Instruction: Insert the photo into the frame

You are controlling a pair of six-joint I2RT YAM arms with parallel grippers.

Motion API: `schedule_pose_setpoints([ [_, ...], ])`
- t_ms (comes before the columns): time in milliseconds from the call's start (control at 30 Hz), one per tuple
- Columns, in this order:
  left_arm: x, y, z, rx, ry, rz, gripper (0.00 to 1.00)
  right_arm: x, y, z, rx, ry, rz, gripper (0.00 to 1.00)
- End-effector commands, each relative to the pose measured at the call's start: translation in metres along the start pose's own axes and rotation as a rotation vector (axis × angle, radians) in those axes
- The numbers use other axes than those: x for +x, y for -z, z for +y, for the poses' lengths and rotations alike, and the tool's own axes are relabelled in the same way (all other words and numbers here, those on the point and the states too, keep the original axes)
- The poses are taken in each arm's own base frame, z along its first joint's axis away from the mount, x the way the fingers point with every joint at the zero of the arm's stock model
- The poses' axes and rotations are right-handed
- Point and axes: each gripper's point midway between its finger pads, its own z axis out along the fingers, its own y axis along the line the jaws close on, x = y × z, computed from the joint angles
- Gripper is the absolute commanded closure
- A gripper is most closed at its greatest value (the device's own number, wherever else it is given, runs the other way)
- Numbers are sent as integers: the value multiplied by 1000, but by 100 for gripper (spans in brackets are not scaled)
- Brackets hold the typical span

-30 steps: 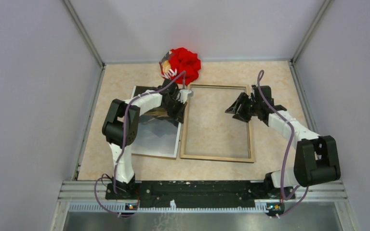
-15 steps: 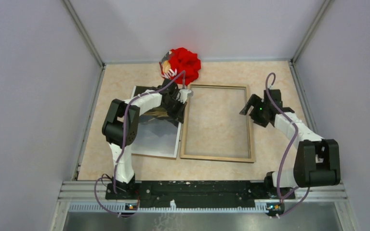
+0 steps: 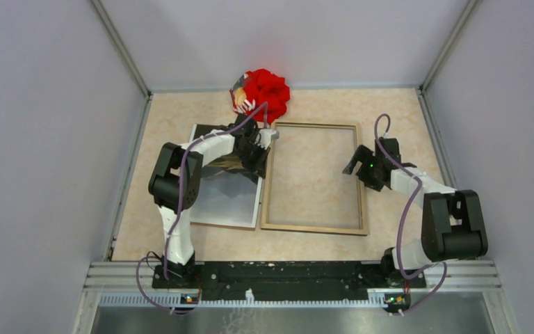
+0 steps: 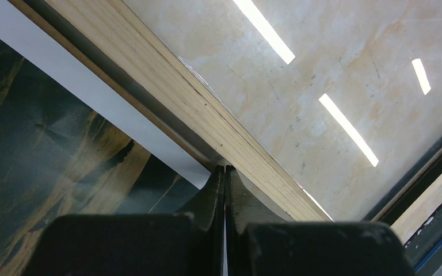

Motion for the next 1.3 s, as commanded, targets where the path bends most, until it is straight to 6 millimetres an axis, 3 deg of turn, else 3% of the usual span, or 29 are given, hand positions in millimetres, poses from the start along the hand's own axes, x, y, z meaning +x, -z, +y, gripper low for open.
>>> schedule_pose_setpoints([
  [0, -2, -23, -4, 6, -43, 7, 100, 0, 26, 53, -253, -63, 13, 13],
  [133, 0, -31, -7, 12, -56, 20, 100, -16, 72, 98, -466, -100, -20, 14],
  [300, 1, -34, -7, 16, -55, 25, 100, -20, 118, 133, -677, -138, -26, 16],
  [800, -1, -29, -7, 4, -71, 14, 100, -21, 205, 191, -1150, -276, 61, 27],
  [1100, -3, -26, -8, 3, -75, 7, 100, -18, 213, 213, -1163, -258, 84, 28],
  [1267, -3, -22, -7, -12, -82, 3, 100, -28, 216, 215, -1024, -135, 33, 28],
])
